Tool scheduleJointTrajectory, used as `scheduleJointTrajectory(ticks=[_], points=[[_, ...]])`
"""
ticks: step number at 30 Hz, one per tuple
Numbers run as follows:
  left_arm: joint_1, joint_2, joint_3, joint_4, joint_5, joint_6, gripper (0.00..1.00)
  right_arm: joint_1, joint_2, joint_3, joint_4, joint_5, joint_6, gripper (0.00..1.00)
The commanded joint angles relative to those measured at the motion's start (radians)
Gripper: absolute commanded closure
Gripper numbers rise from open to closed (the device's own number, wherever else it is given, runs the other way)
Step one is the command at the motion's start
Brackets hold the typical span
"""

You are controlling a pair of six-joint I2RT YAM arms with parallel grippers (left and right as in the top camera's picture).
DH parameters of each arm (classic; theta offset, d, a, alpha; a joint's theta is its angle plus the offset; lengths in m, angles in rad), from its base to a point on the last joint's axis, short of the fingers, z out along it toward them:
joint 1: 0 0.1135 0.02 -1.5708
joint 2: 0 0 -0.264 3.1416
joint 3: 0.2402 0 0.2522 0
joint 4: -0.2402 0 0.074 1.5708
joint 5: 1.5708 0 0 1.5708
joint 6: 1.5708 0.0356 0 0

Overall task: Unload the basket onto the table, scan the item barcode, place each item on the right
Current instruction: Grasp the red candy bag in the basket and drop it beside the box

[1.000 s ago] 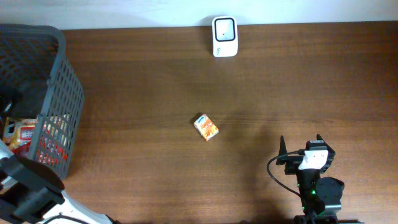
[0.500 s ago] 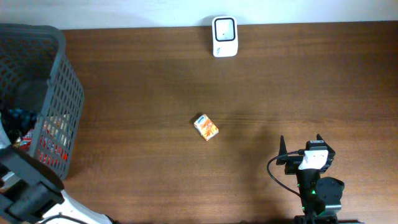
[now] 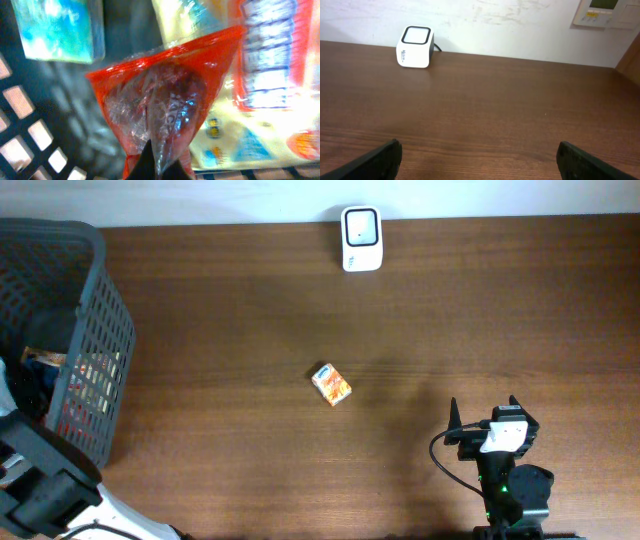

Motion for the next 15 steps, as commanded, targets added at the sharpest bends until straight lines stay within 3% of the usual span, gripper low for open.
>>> scheduleJointTrajectory(ticks=[1, 3, 5, 8, 10, 15], points=[[-0.001, -0.048, 0.274, -0.139, 0.058, -0.001, 1.0, 0.007, -0.003, -0.007, -0.004, 0.008, -0.007, 0.02], [-0.036, -0.172, 0.445, -0.188, 0.128, 0.01, 1.0, 0.007, -0.003, -0.007, -0.004, 0.008, -0.007, 0.02], [-0.186, -0.378, 0.49, -0.111, 0.179, 0.01, 1.0, 0.007, -0.003, -0.007, -0.004, 0.008, -0.007, 0.02], [-0.499, -0.494, 0.489, -0.021, 0.178, 0.01, 1.0, 0.007, -0.003, -0.007, -0.004, 0.008, -0.007, 0.02], [-0.797, -0.445, 0.486, -0.014, 0.178, 0.01, 1.0, 0.007, -0.003, -0.007, -0.004, 0.008, -0.007, 0.02], [-1.18, -0.113, 0.486, -0.051, 0.178, 0.013, 1.0, 0.007, -0.003, -0.007, -0.004, 0.008, -0.007, 0.02]])
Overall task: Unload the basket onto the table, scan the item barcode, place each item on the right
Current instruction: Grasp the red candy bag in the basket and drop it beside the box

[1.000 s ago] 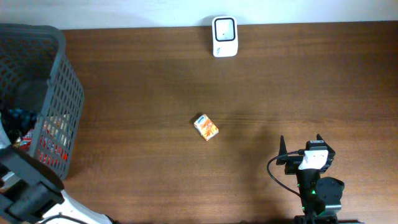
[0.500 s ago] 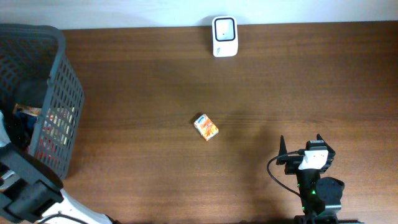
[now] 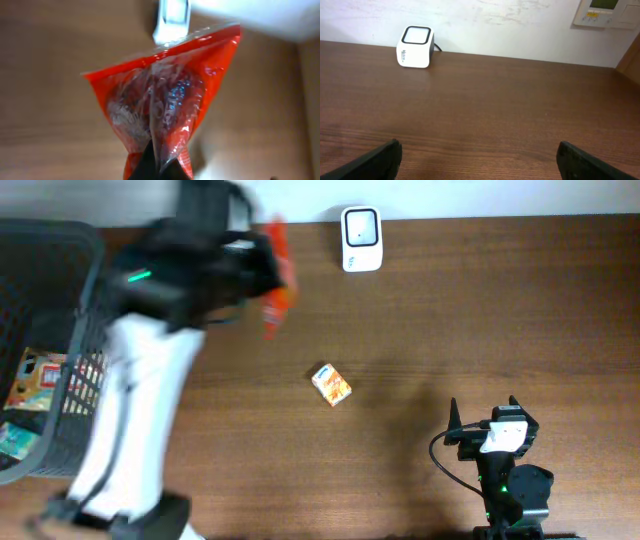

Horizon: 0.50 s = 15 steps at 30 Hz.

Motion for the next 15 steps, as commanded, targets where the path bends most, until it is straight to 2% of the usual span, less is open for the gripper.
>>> scheduleJointTrajectory(ticks=[1, 6, 7, 8, 9, 10, 11, 13, 15], points=[[-0.178, 0.248, -0.003, -0.013, 0.007, 0.013, 1.0, 0.007, -0.005, -0.007, -0.004, 0.008, -0.007, 0.02], [-0.291, 0.572, -0.003, -0.011, 0.008, 0.013, 1.0, 0.007, -0.005, -0.007, -0.004, 0.008, -0.007, 0.02], [-0.301, 0.597, -0.003, -0.011, 0.008, 0.013, 0.94, 0.007, -0.005, -0.007, -0.004, 0.008, -0.007, 0.01], [-0.311, 0.618, -0.003, -0.01, 0.008, 0.013, 0.73, 0.007, -0.005, -0.007, -0.004, 0.008, -0.007, 0.01], [-0.313, 0.62, -0.002, -0.009, 0.007, 0.014, 0.45, 0.007, -0.005, -0.007, -0.004, 0.008, -0.007, 0.02], [-0.311, 0.618, 0.015, -0.01, 0.009, 0.067, 0.28, 0.007, -0.005, -0.007, -0.004, 0.008, -0.007, 0.02], [-0.307, 0.616, 0.039, -0.022, 0.012, 0.097, 0.24, 0.007, -0.005, -0.007, -0.004, 0.008, -0.007, 0.02], [-0.289, 0.614, 0.165, -0.1, 0.011, 0.108, 0.23, 0.007, -0.005, -0.007, -0.004, 0.008, -0.007, 0.02], [-0.248, 0.61, 0.439, -0.243, 0.012, 0.126, 0.23, 0.007, -0.005, -0.007, -0.004, 0.008, -0.007, 0.02]])
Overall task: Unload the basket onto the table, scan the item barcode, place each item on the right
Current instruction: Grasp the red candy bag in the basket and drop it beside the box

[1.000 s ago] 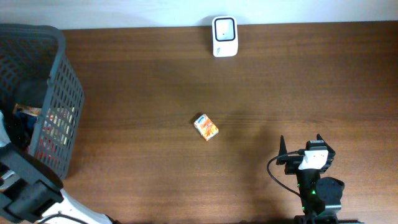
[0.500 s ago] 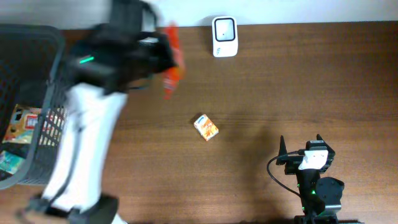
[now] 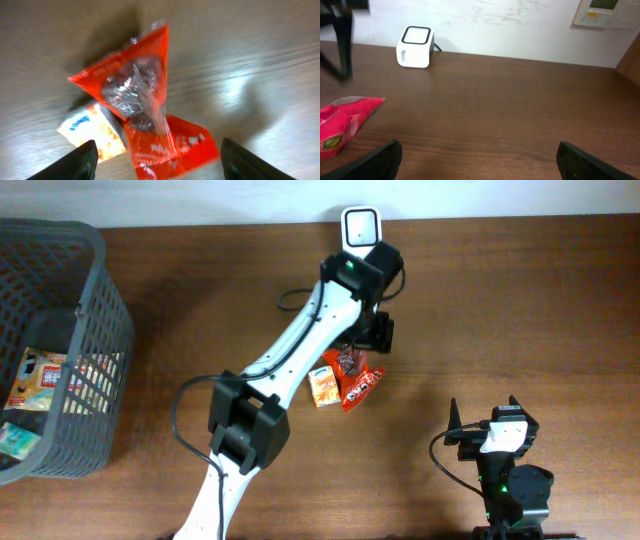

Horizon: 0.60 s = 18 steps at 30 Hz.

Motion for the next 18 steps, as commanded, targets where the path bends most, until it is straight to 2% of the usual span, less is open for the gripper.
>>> scheduleJointTrajectory(ticks=[1, 2, 4, 9, 12, 16, 18], points=[[0.063, -0.024, 0.375, -0.162, 0.006, 0.063, 0.22, 0.007, -0.005, -0.007, -0.004, 0.008, -0.007, 0.02], [0.096, -0.026, 0.544, -0.241, 0.001, 0.091, 0.0, 0.007, -0.005, -0.007, -0.004, 0.008, -0.007, 0.02], [0.17, -0.065, 0.706, -0.253, 0.009, 0.158, 0.01, 0.007, -0.005, -0.007, -0.004, 0.008, -0.007, 0.02], [0.387, -0.238, 0.722, -0.253, 0.014, 0.166, 0.01, 0.007, -0.005, -0.007, -0.004, 0.008, -0.007, 0.01], [0.422, -0.343, 0.657, -0.253, 0.022, 0.203, 0.01, 0.007, -0.005, -0.007, -0.004, 0.008, -0.007, 0.02], [0.441, -0.47, 0.381, -0.253, -0.119, 0.194, 0.01, 0.007, -0.005, -0.007, -0.004, 0.008, -0.007, 0.02], [0.503, -0.506, 0.261, -0.253, -0.205, 0.125, 0.01, 0.007, -0.005, -0.007, -0.004, 0.008, -0.007, 0.02]])
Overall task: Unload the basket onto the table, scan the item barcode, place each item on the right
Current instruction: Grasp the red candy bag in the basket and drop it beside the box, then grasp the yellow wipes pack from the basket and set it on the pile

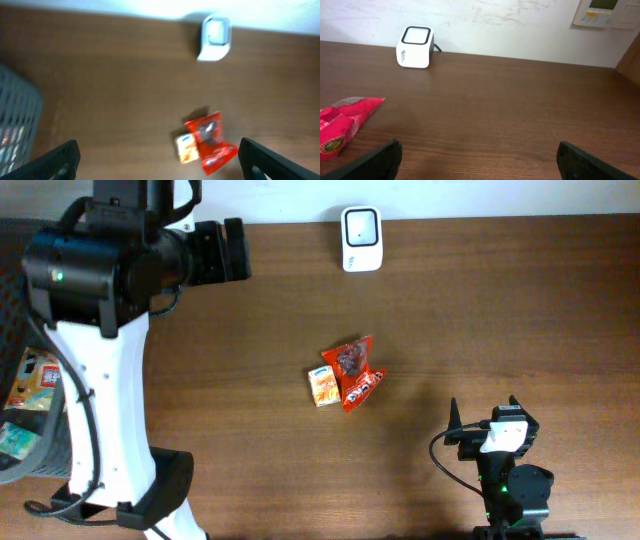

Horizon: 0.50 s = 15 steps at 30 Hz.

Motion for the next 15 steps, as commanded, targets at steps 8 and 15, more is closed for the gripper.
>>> scheduleJointTrajectory(ticks=[8, 15], points=[[0.662, -0.07, -0.141, -0.003, -0.025, -0.085, 0.01, 0.007, -0.004, -0.007, -0.004, 0.008, -0.006, 0.02], [0.946, -0.079, -0.306, 0.036, -0.283, -0.346, 0.01, 0.007, -0.004, -0.007, -0.004, 0.008, -0.006, 0.01]])
